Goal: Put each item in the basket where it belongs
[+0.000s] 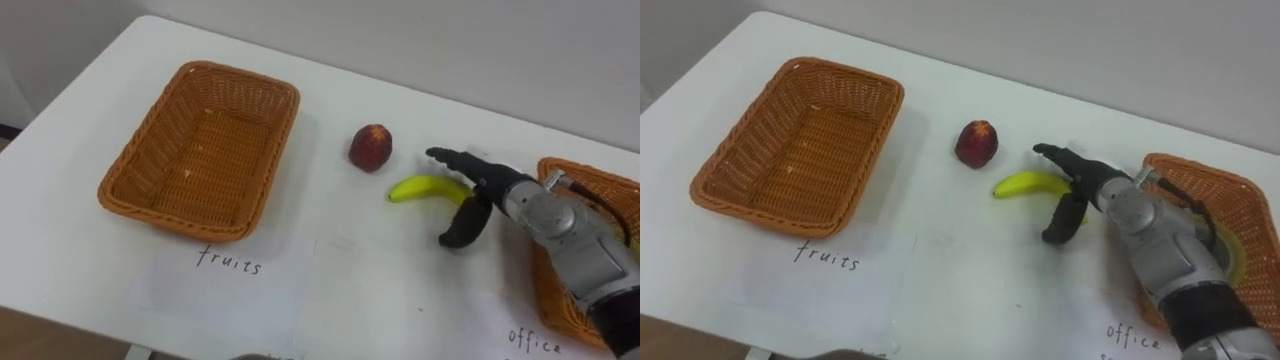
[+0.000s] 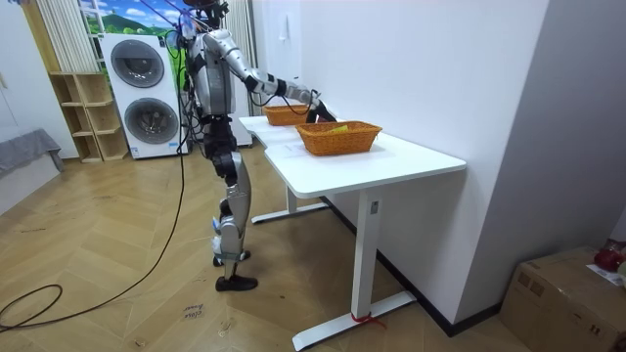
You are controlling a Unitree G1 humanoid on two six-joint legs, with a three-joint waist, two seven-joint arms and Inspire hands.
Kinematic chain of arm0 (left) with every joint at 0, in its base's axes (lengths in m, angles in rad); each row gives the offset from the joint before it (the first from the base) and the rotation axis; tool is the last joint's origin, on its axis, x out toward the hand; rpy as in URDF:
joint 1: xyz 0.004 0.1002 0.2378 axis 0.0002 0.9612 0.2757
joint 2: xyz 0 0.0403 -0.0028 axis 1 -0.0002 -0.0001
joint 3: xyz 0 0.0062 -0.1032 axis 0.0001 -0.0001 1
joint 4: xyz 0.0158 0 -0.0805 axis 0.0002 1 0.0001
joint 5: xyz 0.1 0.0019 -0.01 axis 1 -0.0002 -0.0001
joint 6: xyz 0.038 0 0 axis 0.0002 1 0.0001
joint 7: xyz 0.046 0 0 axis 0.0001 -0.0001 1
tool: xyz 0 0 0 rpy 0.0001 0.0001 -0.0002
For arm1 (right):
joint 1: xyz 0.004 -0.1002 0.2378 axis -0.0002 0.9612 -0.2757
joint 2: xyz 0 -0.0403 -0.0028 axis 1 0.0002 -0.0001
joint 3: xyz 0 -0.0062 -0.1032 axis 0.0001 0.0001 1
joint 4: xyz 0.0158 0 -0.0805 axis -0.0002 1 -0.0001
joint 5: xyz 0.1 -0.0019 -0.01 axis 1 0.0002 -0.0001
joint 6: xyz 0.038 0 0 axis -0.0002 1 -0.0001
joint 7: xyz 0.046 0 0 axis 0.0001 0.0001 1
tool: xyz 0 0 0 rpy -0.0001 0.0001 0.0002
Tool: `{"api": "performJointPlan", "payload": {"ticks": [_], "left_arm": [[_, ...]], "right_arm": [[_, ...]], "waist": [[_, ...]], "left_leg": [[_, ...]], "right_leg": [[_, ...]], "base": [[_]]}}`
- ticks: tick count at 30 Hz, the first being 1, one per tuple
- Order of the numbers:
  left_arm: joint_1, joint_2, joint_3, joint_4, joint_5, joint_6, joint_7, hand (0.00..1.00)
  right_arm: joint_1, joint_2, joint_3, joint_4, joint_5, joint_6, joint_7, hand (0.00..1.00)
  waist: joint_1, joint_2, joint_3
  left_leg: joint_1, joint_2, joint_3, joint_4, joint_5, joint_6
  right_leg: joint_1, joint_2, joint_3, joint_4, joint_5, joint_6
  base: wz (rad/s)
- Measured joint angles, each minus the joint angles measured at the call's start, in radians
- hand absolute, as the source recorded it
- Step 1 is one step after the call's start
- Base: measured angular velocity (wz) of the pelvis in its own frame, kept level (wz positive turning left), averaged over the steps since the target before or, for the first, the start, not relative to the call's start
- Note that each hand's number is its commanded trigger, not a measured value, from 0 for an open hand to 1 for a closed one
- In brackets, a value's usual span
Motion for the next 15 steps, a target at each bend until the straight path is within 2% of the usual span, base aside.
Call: {"api": "performJointPlan", "payload": {"ticks": [4,15], "left_arm": [[-0.002,0.016,0.0,-0.004,0.0,-0.006,-0.003,0.0],[-0.01,0.02,-0.005,-0.012,0.0,-0.025,-0.02,0.0]], "right_arm": [[-0.027,0.0,0.0,0.04,0.0,-0.001,0.04,0.0],[-0.036,-0.006,-0.003,0.056,-0.019,0.001,0.077,0.0]], "waist": [[0.003,-0.01,0.0057],[0.02,-0.013,0.0069]], "left_leg": [[-0.001,0.0,0.0,0.0,0.0,-0.001],[-0.001,0.001,-0.003,-0.001,0.0,-0.001]], "right_leg": [[0.0,0.001,-0.009,0.0,0.0,0.0],[0.0,-0.001,-0.022,0.0,0.0,0.0]], "base": [[0.0],[0.0]]}}
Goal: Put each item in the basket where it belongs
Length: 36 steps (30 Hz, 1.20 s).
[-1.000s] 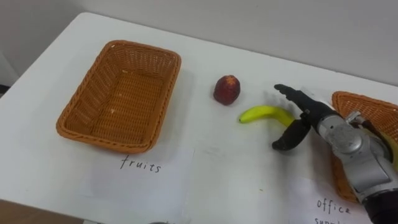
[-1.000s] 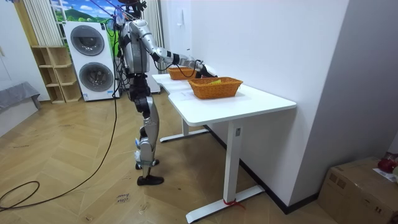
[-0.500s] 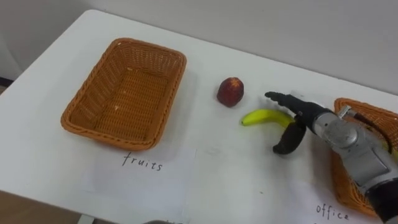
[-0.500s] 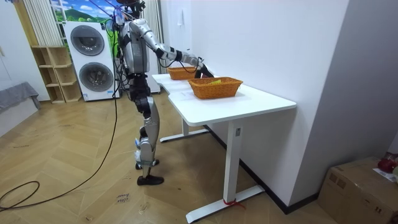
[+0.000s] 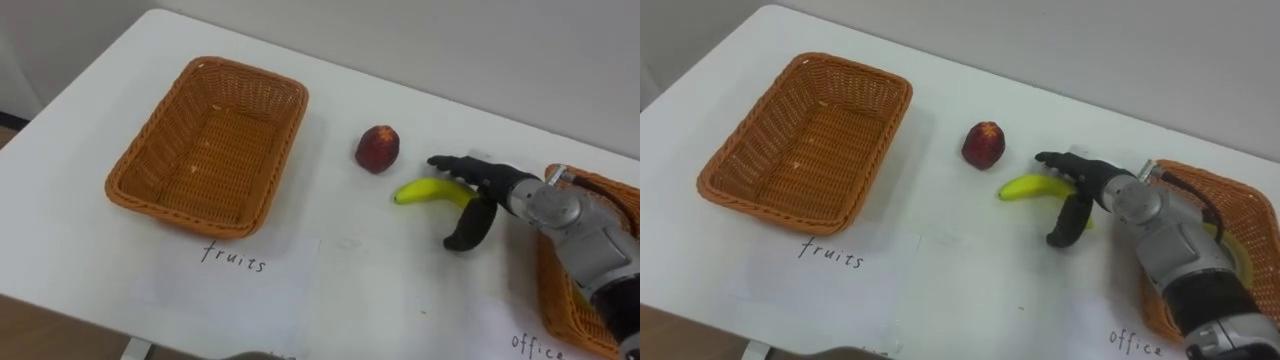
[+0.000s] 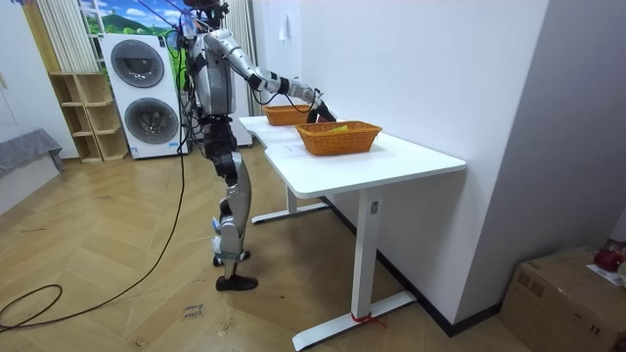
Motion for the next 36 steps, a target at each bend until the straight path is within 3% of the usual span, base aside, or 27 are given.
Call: {"api": "performJointPlan", "payload": {"ticks": [14,15,16,17,36], "left_arm": [[0.001,0.0,-0.001,0.0,-0.001,0.0,0.001,0.0],[0.001,0.0,-0.001,0.0,-0.001,0.0,0.001,0.0],[0.001,0.0,-0.001,0.0,-0.001,0.0,0.001,0.0],[0.001,0.0,-0.001,0.0,-0.001,0.0,0.001,0.0],[-0.003,0.005,-0.001,-0.005,0.0,-0.024,0.002,0.0]], "right_arm": [[0.004,0.003,-0.005,0.003,-0.002,0.009,0.007,0.0],[0.004,0.003,-0.005,0.003,-0.002,0.009,0.007,0.26],[0.004,0.003,-0.005,0.003,-0.002,0.009,0.007,0.85],[0.004,0.003,-0.005,0.003,-0.002,0.009,0.007,1.0],[-0.009,0.003,-0.004,-0.006,-0.089,-0.01,-0.09,1.0]], "waist": [[0.001,0.001,-0.0002],[0.001,0.001,-0.0003],[0.001,0.001,-0.0003],[0.001,0.001,-0.0003],[0.008,0.004,0.0012]], "left_leg": [[0.001,0.0,0.0,0.001,0.0,0.0],[0.001,0.0,0.0,0.001,0.0,0.0],[0.001,0.0,0.0,0.001,0.0,0.0],[0.001,0.0,0.0,0.001,0.0,0.0],[0.004,-0.002,-0.003,-0.002,0.0,0.0]], "right_leg": [[0.002,0.0,0.001,-0.001,0.0,0.0],[0.002,0.0,0.001,-0.001,0.0,0.0],[0.002,0.0,0.001,-0.001,0.0,0.0],[0.002,0.0,0.001,-0.001,0.0,0.0],[0.007,0.002,0.0,-0.017,0.0,0.0]], "base": [[0.0],[0.0],[0.0],[0.0],[0.0]]}}
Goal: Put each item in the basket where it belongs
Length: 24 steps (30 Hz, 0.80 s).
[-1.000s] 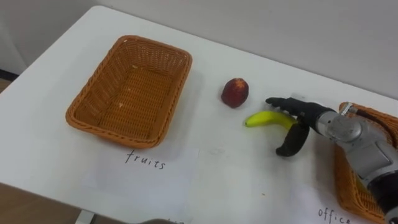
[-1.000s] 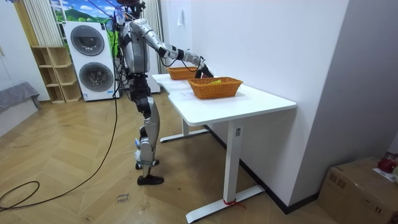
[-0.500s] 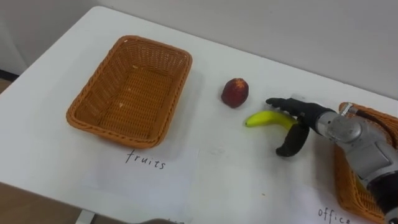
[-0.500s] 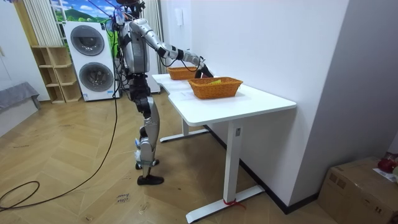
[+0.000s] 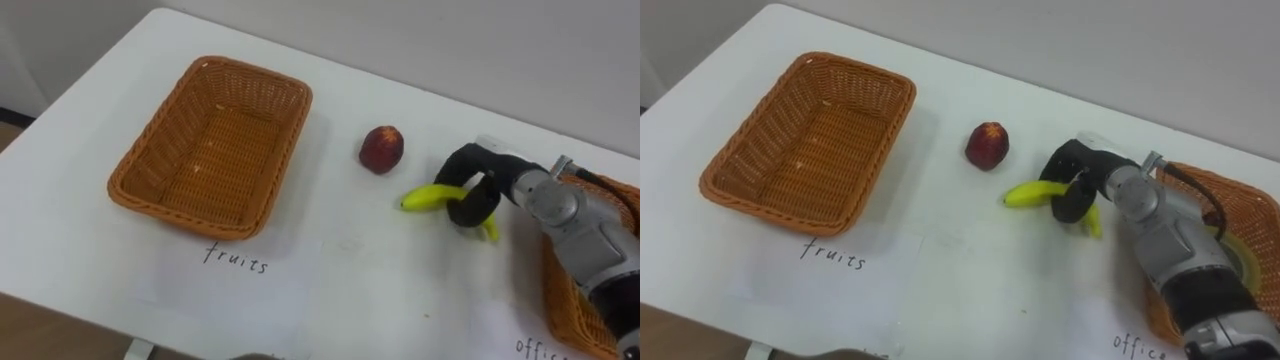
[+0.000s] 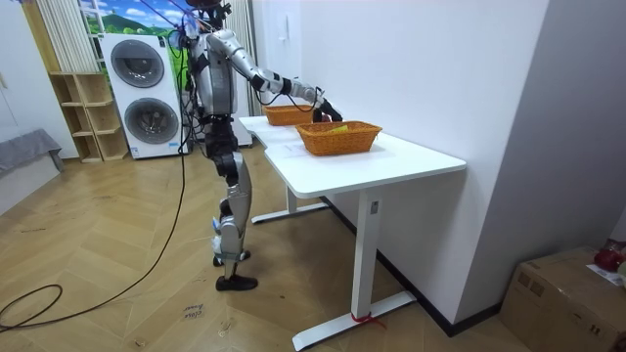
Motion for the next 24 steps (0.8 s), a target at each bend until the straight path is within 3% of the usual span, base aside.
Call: {"api": "performJointPlan", "payload": {"ticks": [17,24], "left_arm": [[0.002,-0.001,0.0,0.029,-0.001,-0.013,0.023,0.0],[0.006,-0.01,0.035,0.045,0.0,-0.013,0.024,0.0]], "right_arm": [[0.019,0.002,0.016,-0.008,0.129,-0.013,0.006,1.0],[0.101,0.004,-0.017,-0.167,0.129,-0.014,0.009,1.0]], "waist": [[-0.013,-0.001,-0.0009],[-0.022,0.006,-0.0025]], "left_leg": [[0.017,0.0,-0.016,-0.003,0.0,0.0],[0.031,-0.001,-0.016,-0.004,0.0,0.0]], "right_leg": [[0.018,0.0,-0.01,-0.001,0.0,0.0],[0.031,-0.001,-0.003,-0.001,0.0,0.0]], "base": [[0.02],[0.0]]}}
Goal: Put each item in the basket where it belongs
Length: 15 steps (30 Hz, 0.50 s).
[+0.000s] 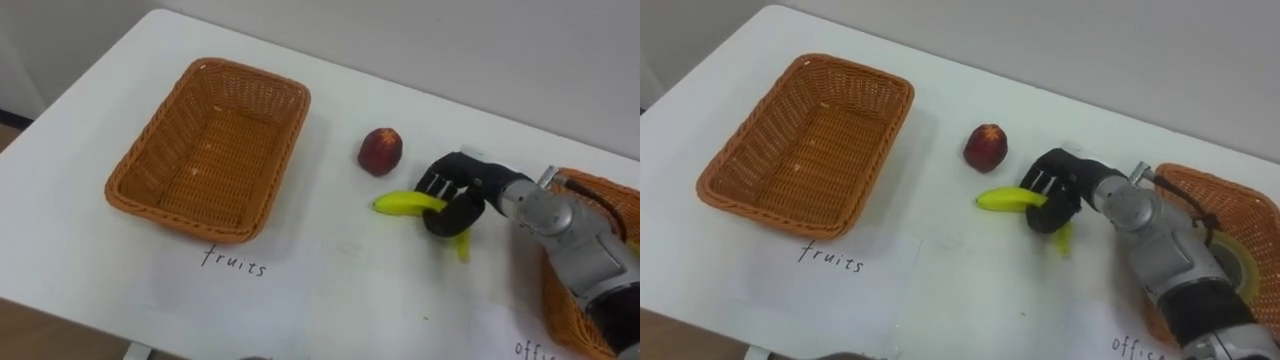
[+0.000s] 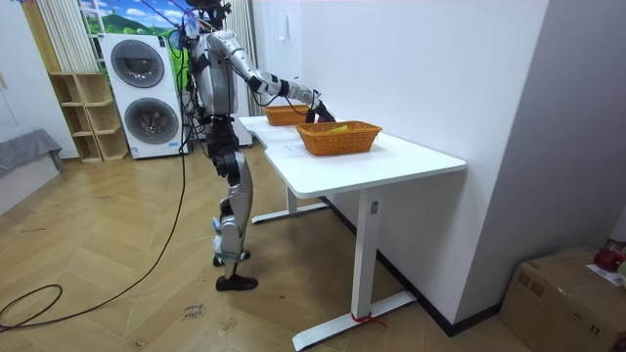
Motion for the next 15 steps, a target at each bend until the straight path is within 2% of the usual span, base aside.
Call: {"api": "performJointPlan", "payload": {"ticks": [3,5,7,10,15], "left_arm": [[0.004,-0.005,0.031,0.002,0.0,0.001,-0.001,0.0],[0.014,-0.011,0.037,0.001,0.0,0.0,-0.001,0.0],[0.029,-0.016,0.037,0.001,0.001,0.001,-0.002,0.0],[0.039,-0.026,0.044,0.003,0.001,-0.001,-0.002,0.0],[0.032,-0.043,0.052,0.026,0.001,-0.002,0.002,0.0]], "right_arm": [[0.037,0.0,-0.021,-0.104,0.0,-0.004,0.0,1.0],[0.052,0.0,-0.03,-0.155,-0.005,-0.004,0.0,1.0],[0.055,0.0,-0.037,-0.219,-0.007,-0.005,-0.003,1.0],[0.056,0.0,-0.043,-0.261,-0.007,-0.018,-0.012,1.0],[0.058,0.005,-0.085,-0.319,0.033,-0.024,-0.048,1.0]], "waist": [[-0.013,0.017,0.0002],[-0.019,0.028,-0.0049],[-0.038,0.036,-0.0051],[-0.051,0.04,-0.0038],[-0.055,0.04,-0.0081]], "left_leg": [[0.013,0.0,0.001,-0.001,0.0,0.0],[0.021,0.0,0.01,-0.005,0.0,0.0],[0.024,0.001,0.02,-0.005,0.0,0.0],[0.035,0.002,0.025,-0.008,0.0,0.0],[0.043,0.001,0.026,-0.015,0.001,0.0]], "right_leg": [[0.011,-0.002,0.001,0.0,0.0,0.0],[0.015,-0.002,0.004,0.001,0.0,0.001],[0.016,-0.002,0.004,0.0,0.0,0.001],[0.03,-0.002,0.005,0.0,0.0,0.001],[0.035,-0.001,0.018,0.001,0.0,0.001]], "base": [[-0.02],[-0.11],[-0.08],[-0.05],[-0.02]]}}
